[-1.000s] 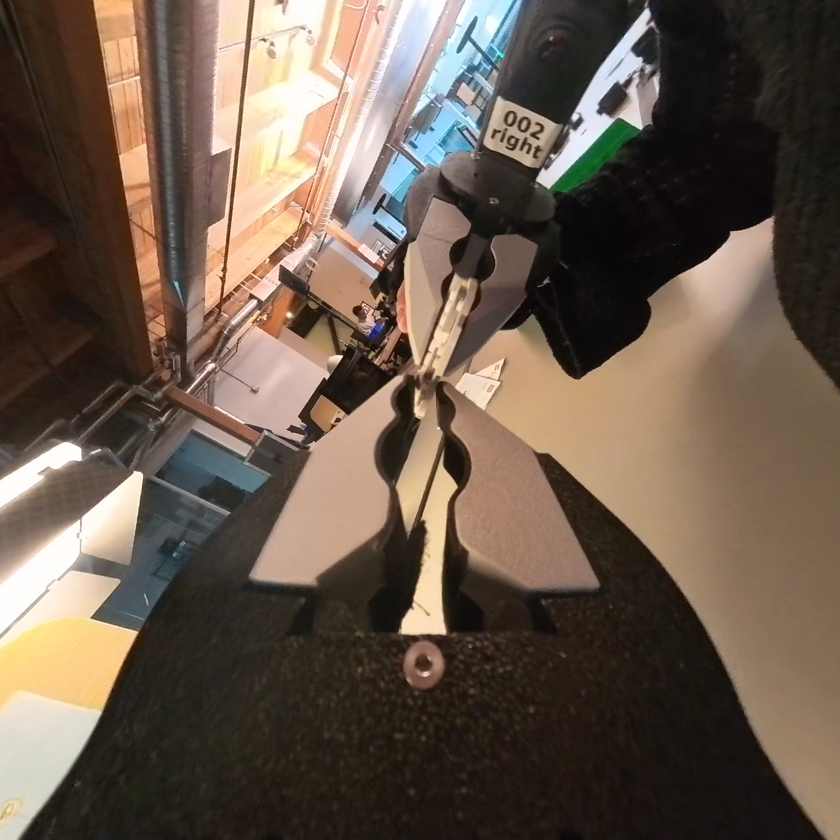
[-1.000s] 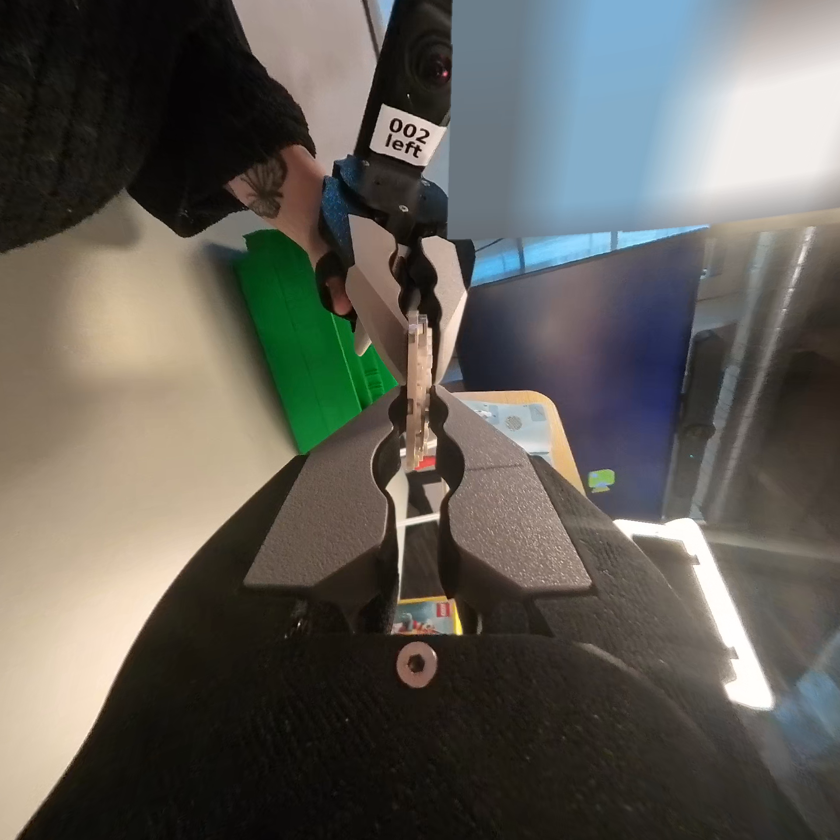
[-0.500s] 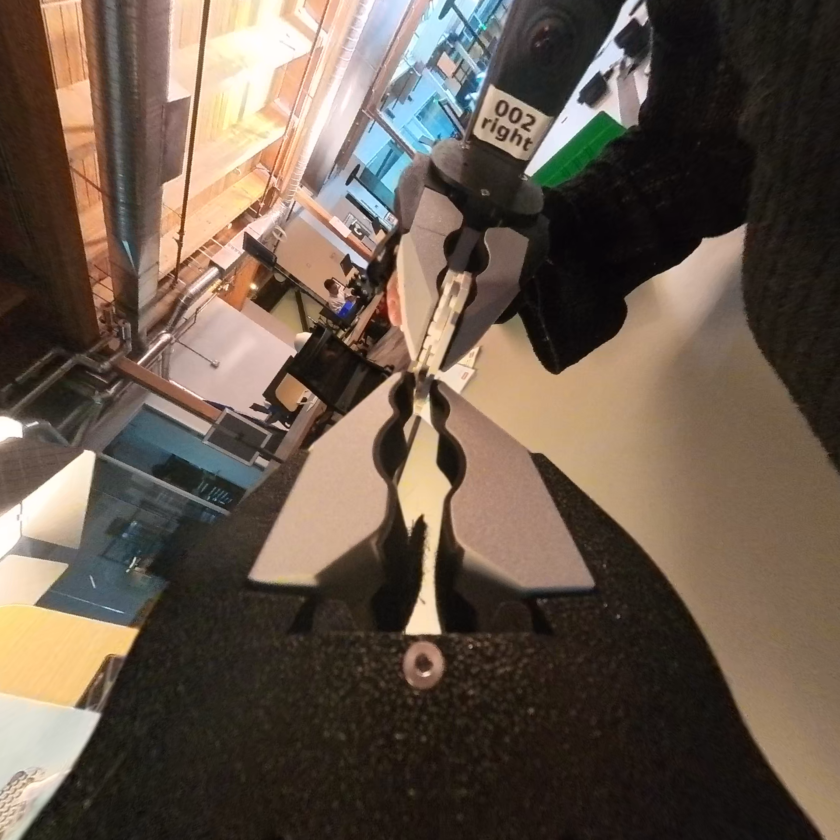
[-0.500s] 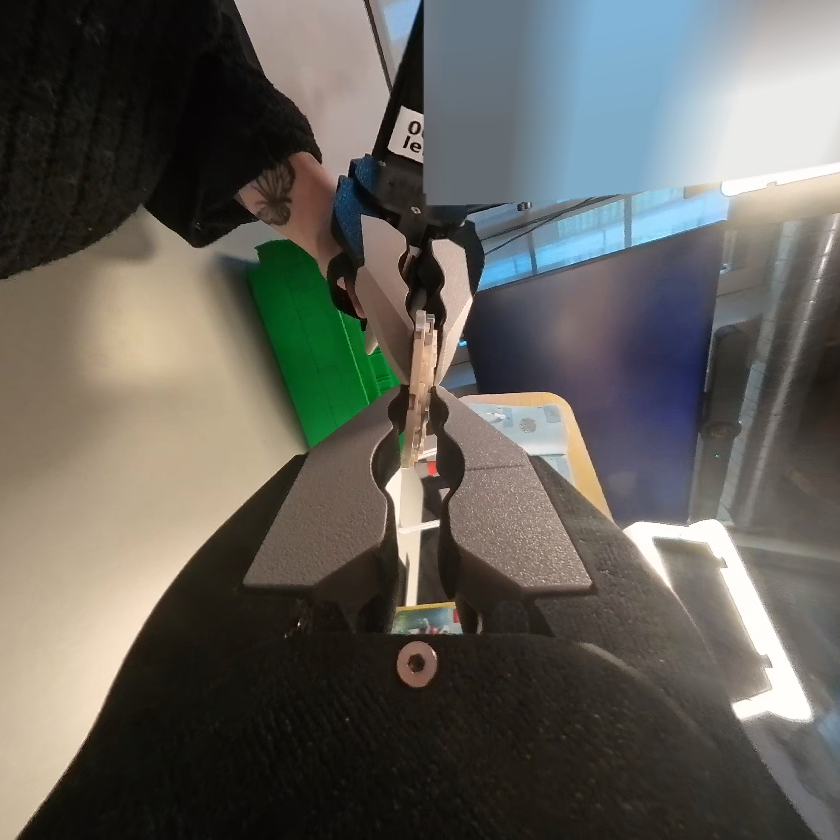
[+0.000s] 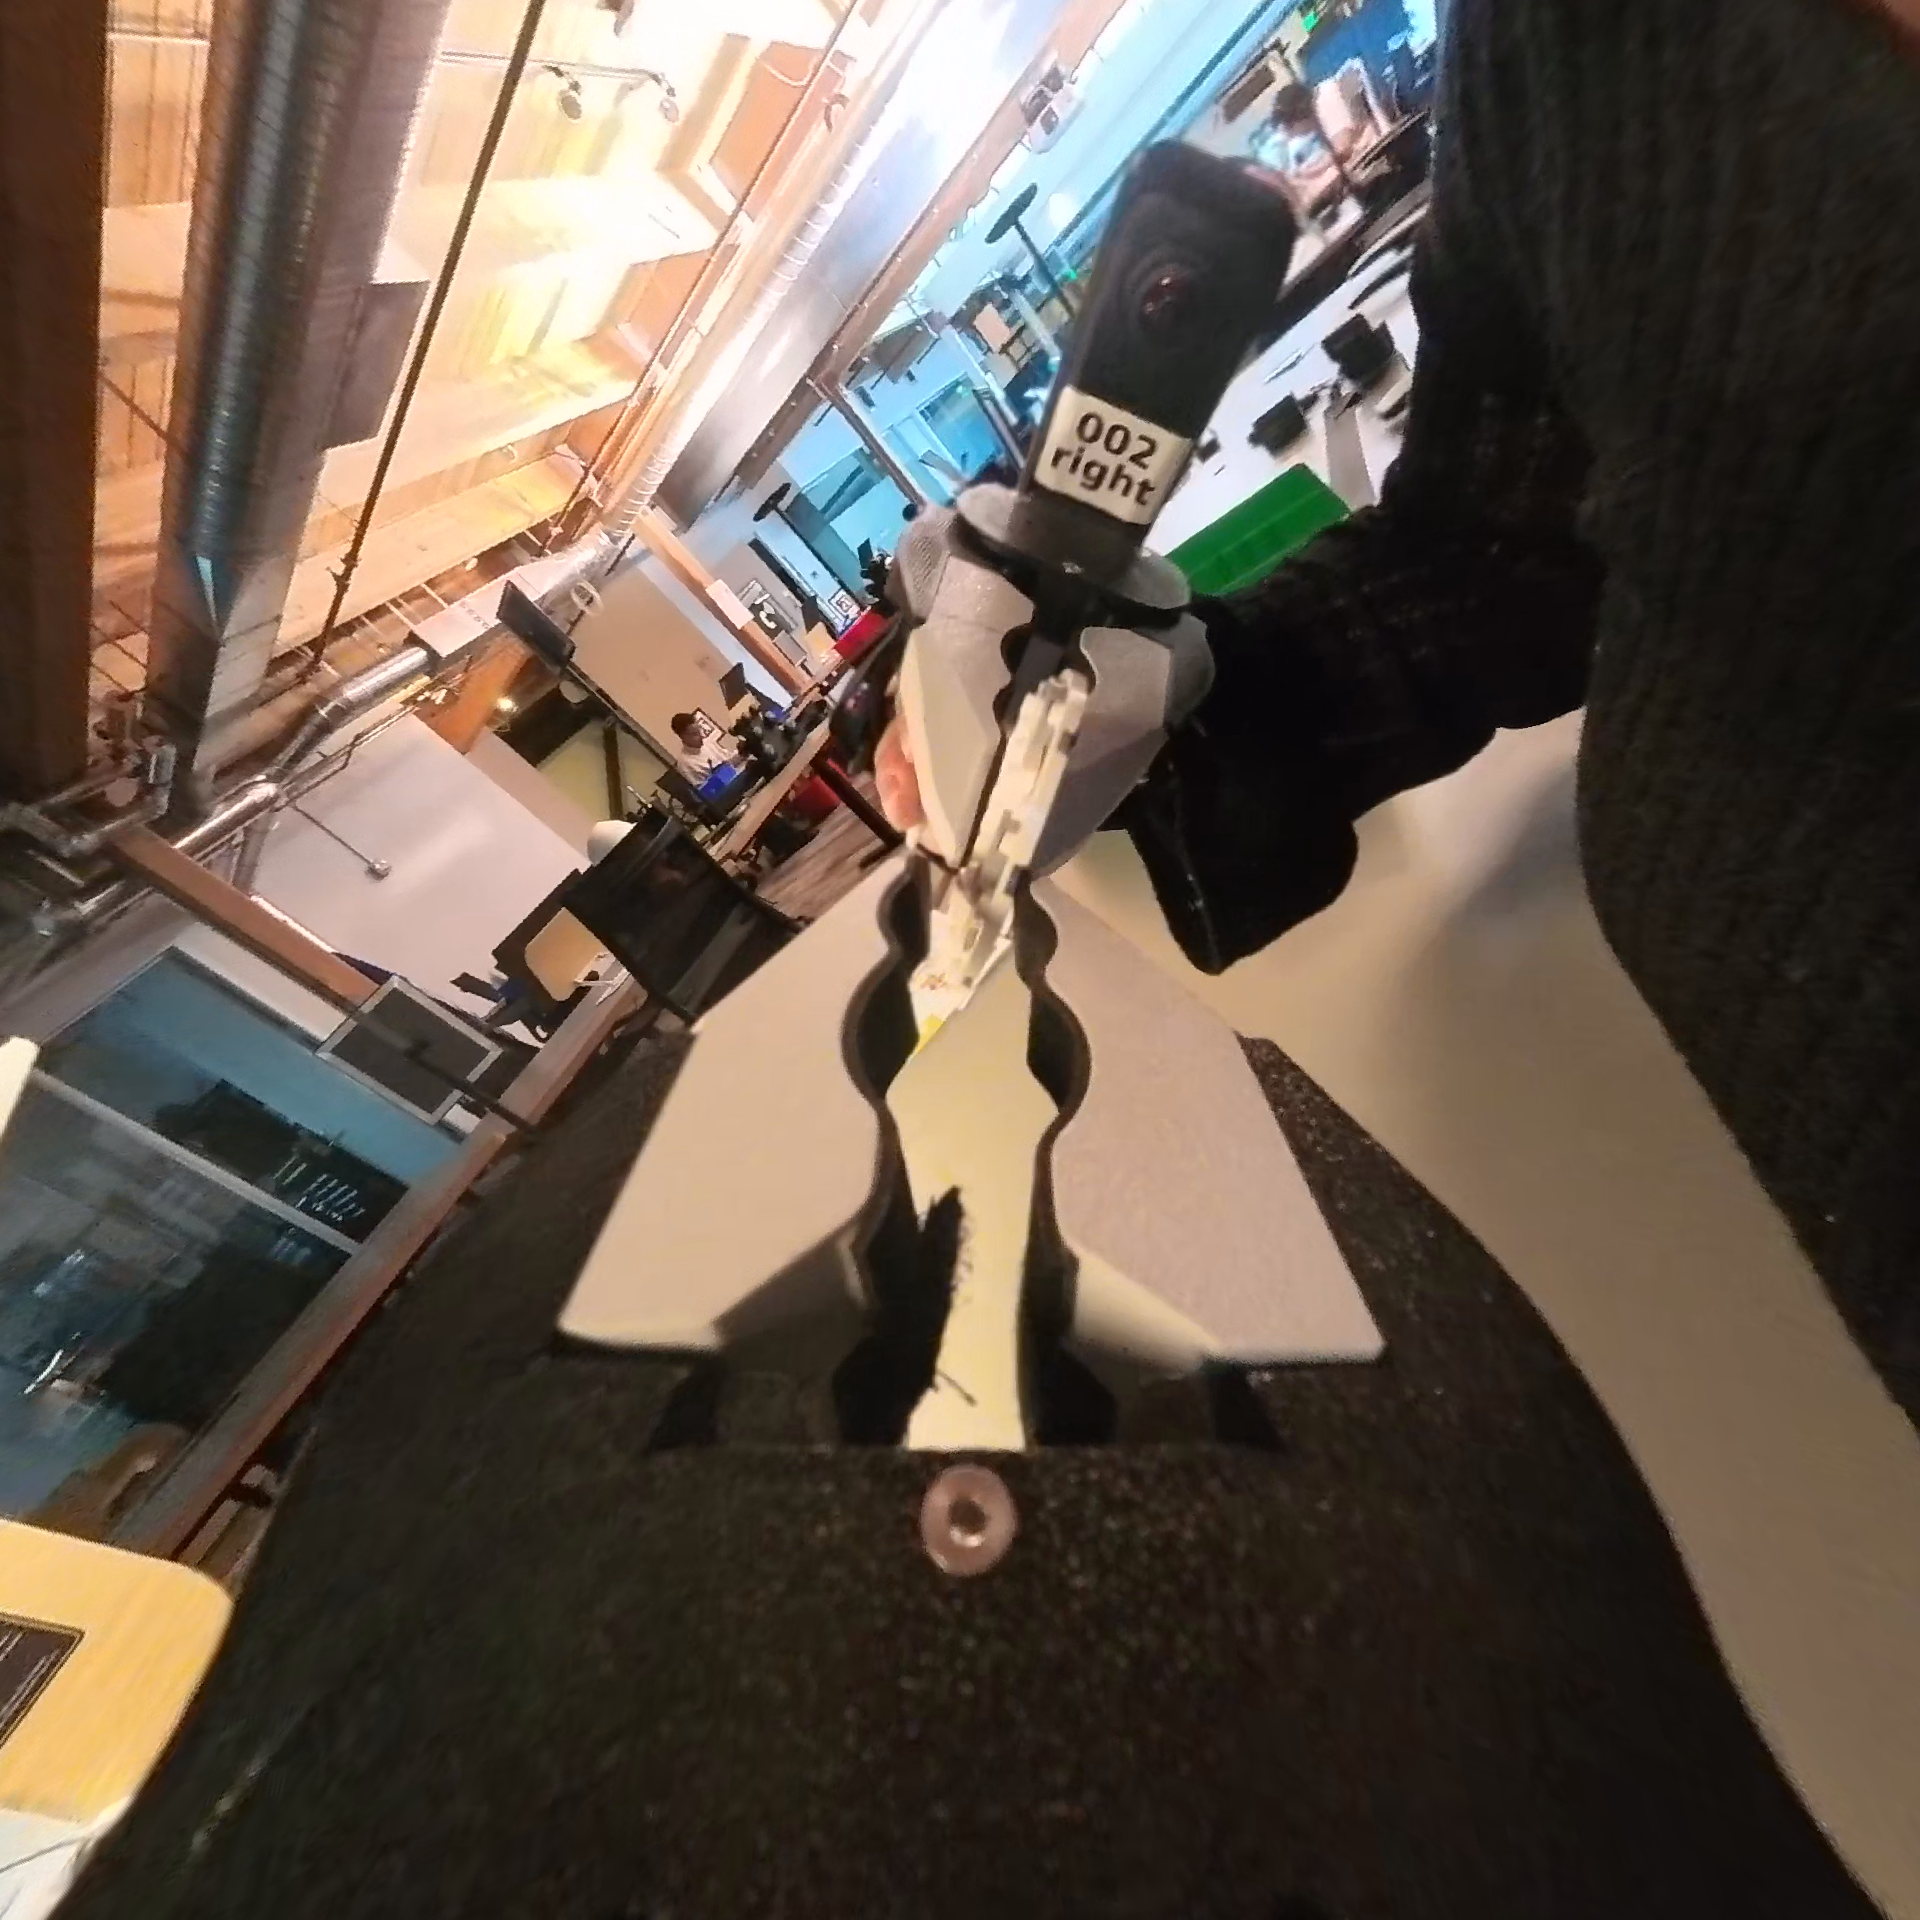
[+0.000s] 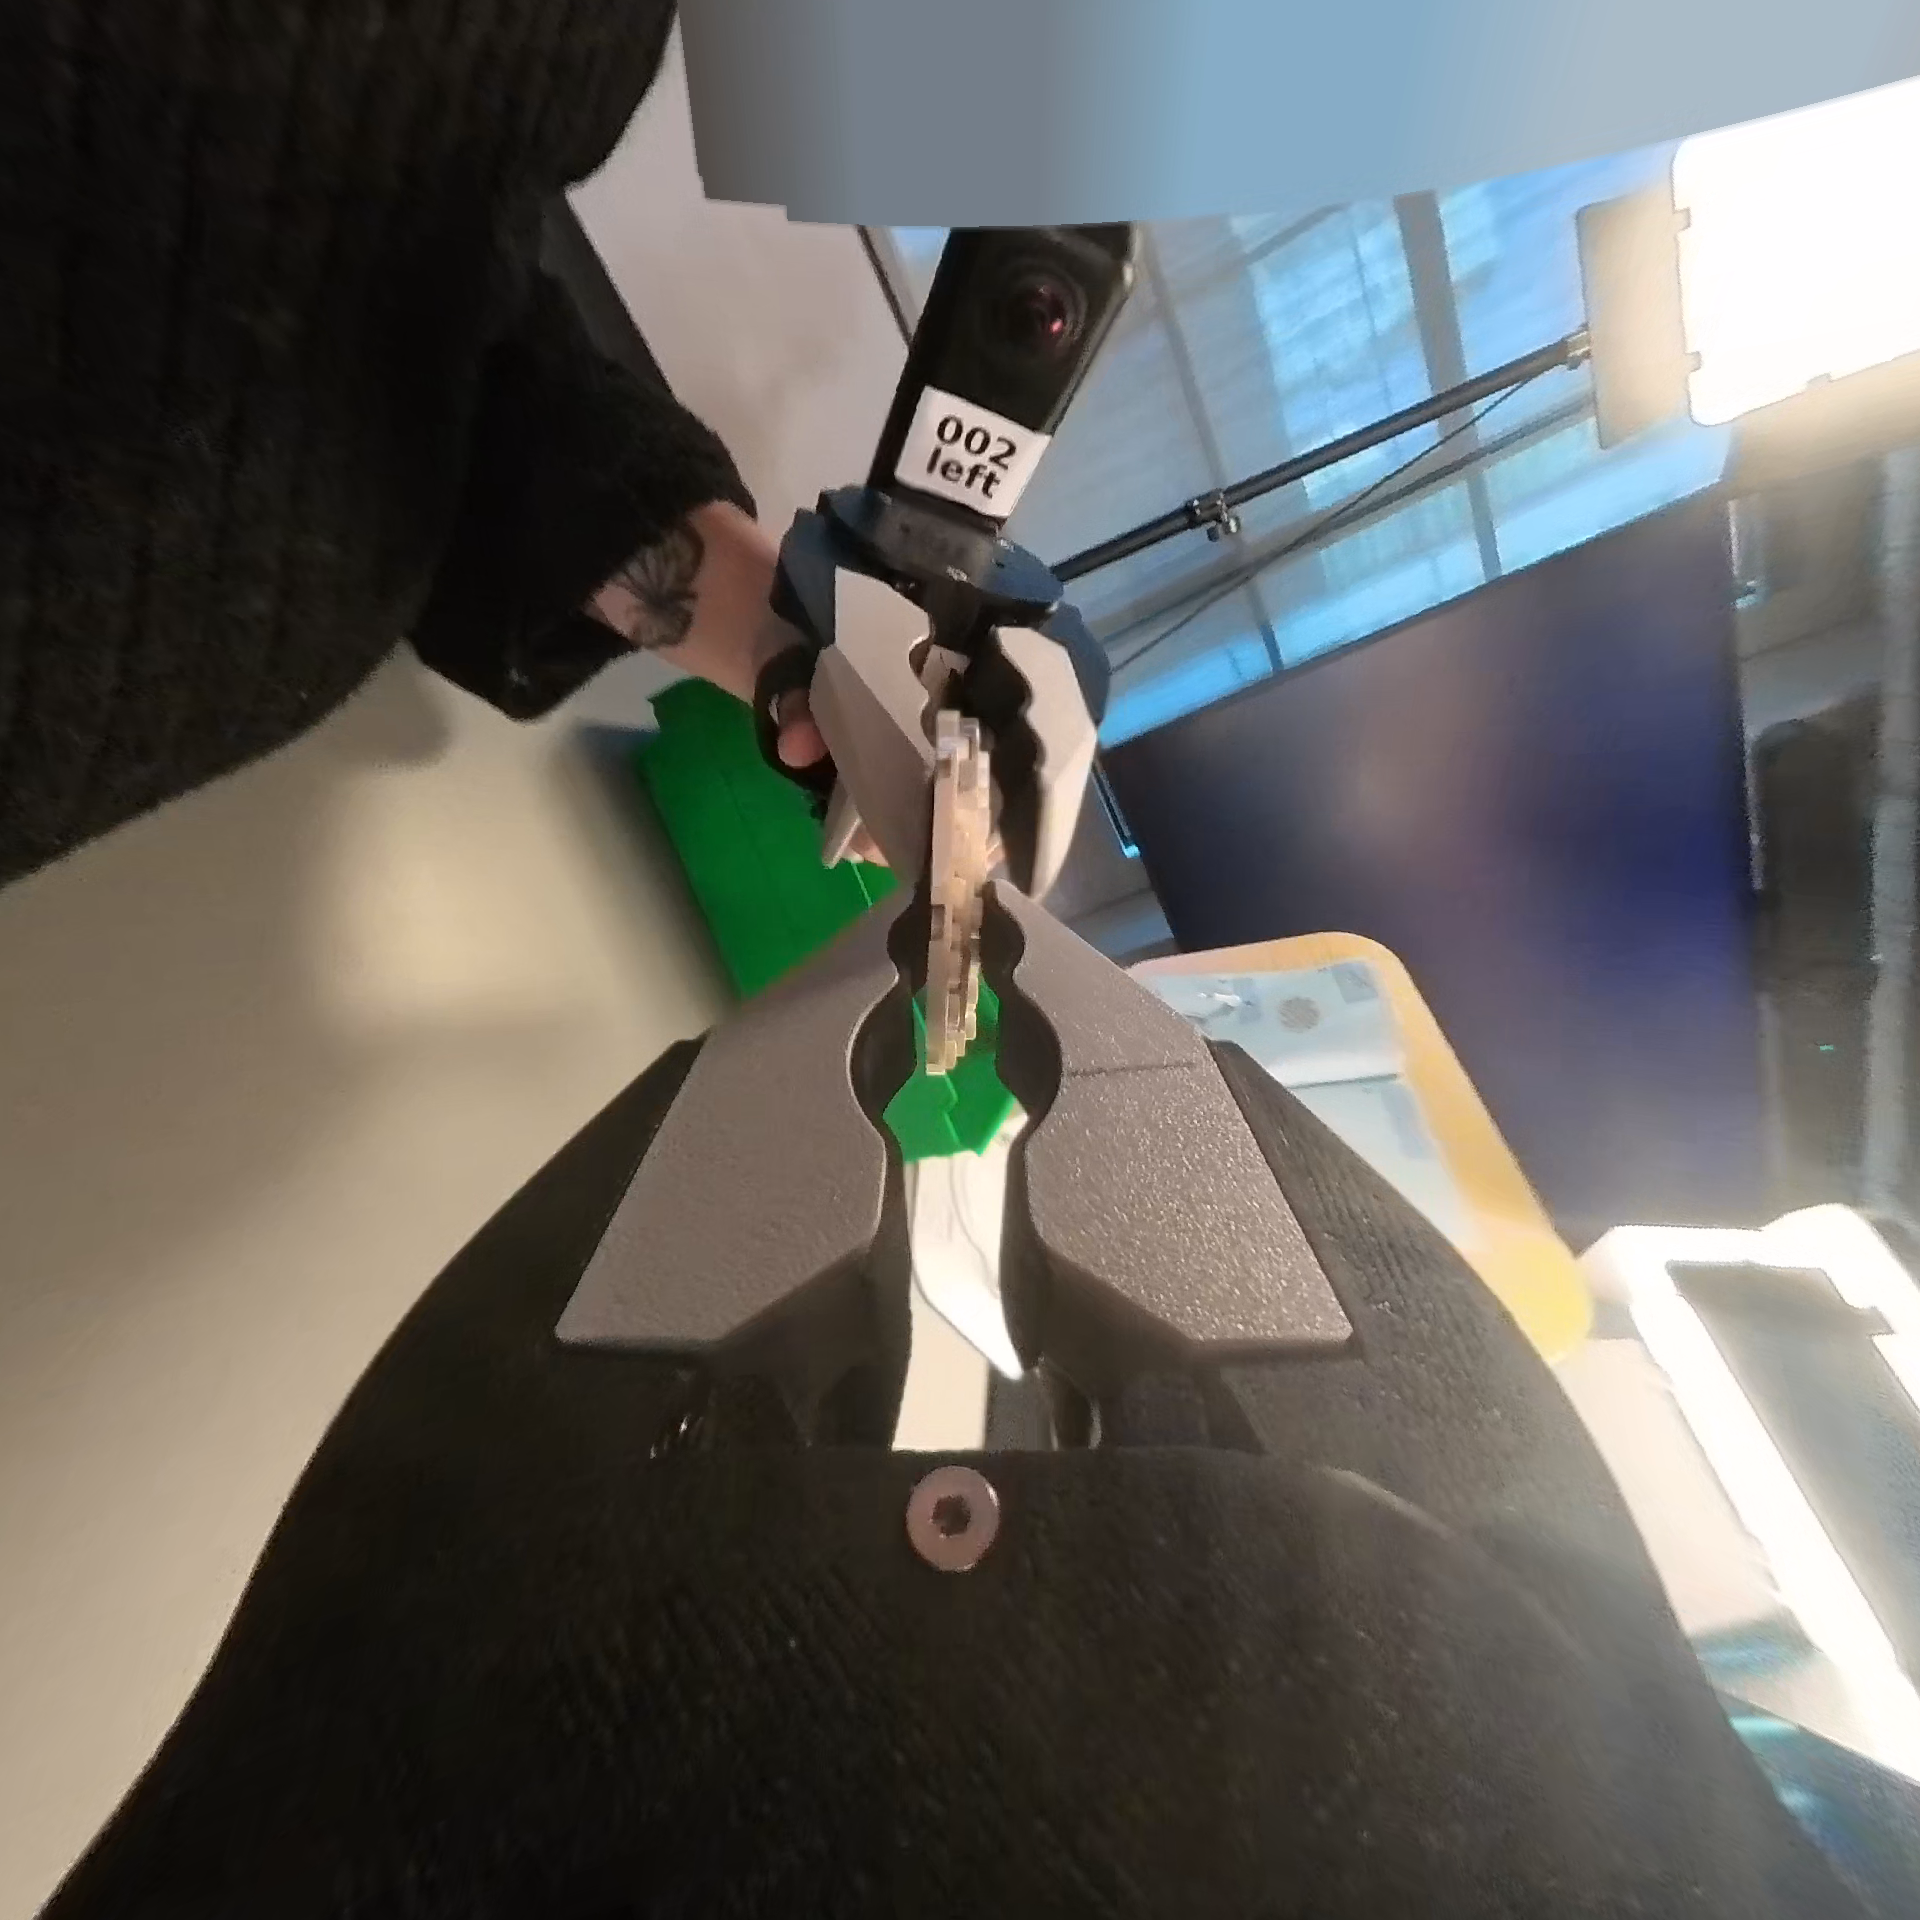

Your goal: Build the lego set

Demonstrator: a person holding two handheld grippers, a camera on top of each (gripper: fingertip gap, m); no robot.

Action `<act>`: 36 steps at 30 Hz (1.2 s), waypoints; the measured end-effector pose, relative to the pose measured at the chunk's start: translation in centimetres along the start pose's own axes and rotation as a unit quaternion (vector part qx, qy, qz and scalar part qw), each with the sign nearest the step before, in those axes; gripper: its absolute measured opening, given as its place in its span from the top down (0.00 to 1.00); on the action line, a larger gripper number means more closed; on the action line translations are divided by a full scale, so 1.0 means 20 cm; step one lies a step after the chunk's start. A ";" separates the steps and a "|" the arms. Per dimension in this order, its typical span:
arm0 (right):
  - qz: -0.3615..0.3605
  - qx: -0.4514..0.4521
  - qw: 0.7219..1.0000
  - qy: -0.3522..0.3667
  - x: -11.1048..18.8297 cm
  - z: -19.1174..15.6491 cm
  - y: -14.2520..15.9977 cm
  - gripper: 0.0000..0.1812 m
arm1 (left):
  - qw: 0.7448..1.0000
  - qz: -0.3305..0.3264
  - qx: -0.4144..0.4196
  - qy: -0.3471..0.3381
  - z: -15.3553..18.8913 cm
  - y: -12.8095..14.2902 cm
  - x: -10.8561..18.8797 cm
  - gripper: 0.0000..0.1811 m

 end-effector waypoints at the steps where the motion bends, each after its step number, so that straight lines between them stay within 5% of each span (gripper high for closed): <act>1: 0.006 -0.009 1.000 0.000 0.00 0.00 0.00 0.97 | 1.000 0.002 0.000 0.005 0.01 -0.01 0.00 0.94; 36: 0.042 -0.078 0.996 0.010 0.01 0.02 0.01 0.97 | 1.000 -0.002 0.012 -0.016 0.00 0.02 0.02 0.97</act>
Point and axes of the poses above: each gripper's, where its closed fingertips meet, x back along the fingers, y out of its underside, z = x × y across the jaws, the point moved 2 cm from there along x, back along the fingers, and after that the axes turned 3 degrees about x, right-handed, at the moved point
